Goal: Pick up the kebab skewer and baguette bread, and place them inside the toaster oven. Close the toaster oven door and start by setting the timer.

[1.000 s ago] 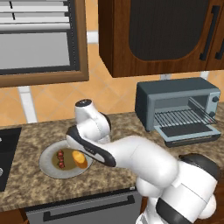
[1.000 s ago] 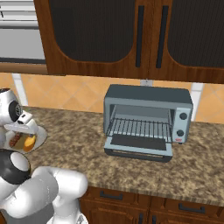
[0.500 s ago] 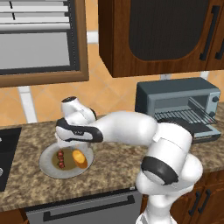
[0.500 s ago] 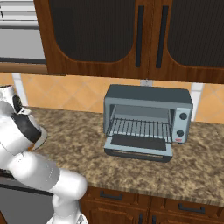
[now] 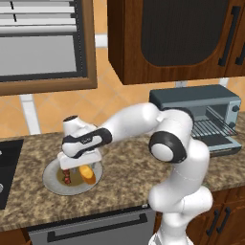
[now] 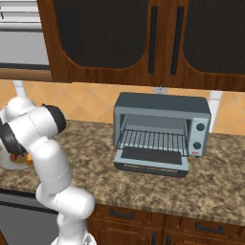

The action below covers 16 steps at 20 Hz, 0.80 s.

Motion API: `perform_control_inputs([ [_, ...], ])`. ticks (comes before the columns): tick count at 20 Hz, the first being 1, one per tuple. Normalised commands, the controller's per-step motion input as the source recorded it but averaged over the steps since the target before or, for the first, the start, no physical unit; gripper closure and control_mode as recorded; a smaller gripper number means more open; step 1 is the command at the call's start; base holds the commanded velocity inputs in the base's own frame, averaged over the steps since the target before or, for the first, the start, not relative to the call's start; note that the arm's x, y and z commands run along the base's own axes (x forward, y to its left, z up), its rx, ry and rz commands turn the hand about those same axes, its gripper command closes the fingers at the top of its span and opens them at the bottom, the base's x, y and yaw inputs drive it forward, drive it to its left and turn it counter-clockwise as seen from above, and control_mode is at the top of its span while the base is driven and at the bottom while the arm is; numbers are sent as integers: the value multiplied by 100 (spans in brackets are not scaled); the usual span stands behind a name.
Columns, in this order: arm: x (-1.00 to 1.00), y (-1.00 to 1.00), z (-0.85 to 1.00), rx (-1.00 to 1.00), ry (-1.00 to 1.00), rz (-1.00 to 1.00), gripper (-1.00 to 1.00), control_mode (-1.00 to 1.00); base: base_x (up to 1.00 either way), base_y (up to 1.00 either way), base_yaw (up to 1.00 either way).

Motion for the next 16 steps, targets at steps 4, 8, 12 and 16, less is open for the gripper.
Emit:
perform_control_inputs([
  [4, 8, -19, -11, 0, 0, 0, -100, -100, 0, 0, 0],
  [8, 3, -31, -2, 0, 0, 0, -100, -100, 0, 0, 0],
  [12, 1, -10, -40, 0, 0, 0, -100, -100, 0, 0, 0],
  [16, 3, 0, -38, 0, 0, 0, -100, -100, 0, 0, 0],
])
